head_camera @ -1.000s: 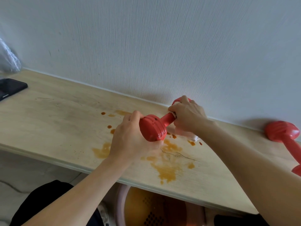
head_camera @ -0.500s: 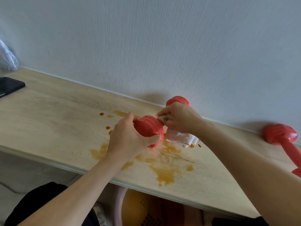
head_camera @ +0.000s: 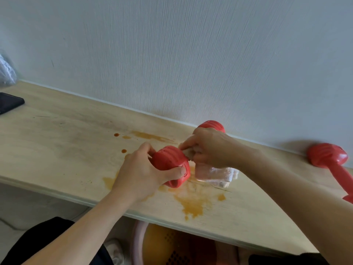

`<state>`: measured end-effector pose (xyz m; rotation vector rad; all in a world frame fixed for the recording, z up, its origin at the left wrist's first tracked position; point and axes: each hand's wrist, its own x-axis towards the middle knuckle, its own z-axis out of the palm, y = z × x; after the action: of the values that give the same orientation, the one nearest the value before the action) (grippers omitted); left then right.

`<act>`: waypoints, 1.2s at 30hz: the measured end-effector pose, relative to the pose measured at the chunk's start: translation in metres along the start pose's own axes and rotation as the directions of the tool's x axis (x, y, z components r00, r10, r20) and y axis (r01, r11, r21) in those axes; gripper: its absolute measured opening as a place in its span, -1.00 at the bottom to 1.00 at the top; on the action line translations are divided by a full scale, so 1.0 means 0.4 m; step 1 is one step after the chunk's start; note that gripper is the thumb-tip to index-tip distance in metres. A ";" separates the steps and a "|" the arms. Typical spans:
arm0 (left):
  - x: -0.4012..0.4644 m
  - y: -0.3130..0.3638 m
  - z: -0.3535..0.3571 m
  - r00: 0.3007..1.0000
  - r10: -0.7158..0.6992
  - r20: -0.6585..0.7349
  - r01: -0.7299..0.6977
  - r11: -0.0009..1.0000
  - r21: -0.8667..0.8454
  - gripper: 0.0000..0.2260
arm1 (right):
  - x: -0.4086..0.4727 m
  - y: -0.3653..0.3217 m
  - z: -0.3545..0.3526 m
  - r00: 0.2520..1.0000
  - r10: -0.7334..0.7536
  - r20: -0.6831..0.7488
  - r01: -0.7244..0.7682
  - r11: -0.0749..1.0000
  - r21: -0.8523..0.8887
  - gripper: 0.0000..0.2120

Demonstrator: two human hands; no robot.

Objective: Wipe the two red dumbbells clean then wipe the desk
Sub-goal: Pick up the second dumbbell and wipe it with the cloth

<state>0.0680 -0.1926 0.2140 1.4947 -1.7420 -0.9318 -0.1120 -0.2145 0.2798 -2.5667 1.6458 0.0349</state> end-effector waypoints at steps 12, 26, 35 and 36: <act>-0.005 -0.019 0.009 0.991 0.094 -0.097 -0.071 0.974 0.215 -0.34 | 0.044 0.075 0.049 0.968 0.197 -0.154 -0.213 0.973 -0.091 -0.80; 0.028 -0.023 -0.005 0.990 0.071 -0.125 -0.058 0.993 0.104 -0.25 | 0.030 -0.025 0.069 0.994 0.040 -0.102 -0.031 0.996 0.080 -0.62; 0.031 -0.022 -0.005 0.998 0.018 -0.068 -0.017 1.000 0.015 -0.37 | 0.073 0.060 0.065 0.954 0.254 -0.161 -0.275 0.953 -0.125 -0.83; 0.030 -0.022 -0.004 0.997 0.018 -0.069 -0.017 1.000 0.013 -0.38 | 0.072 0.047 0.065 0.958 0.249 -0.146 -0.265 0.959 -0.104 -0.84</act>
<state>0.0723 -0.2055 0.2076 1.4995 -1.7119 -0.8514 -0.1160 -0.2460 0.2506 -2.4672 2.0804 -0.0163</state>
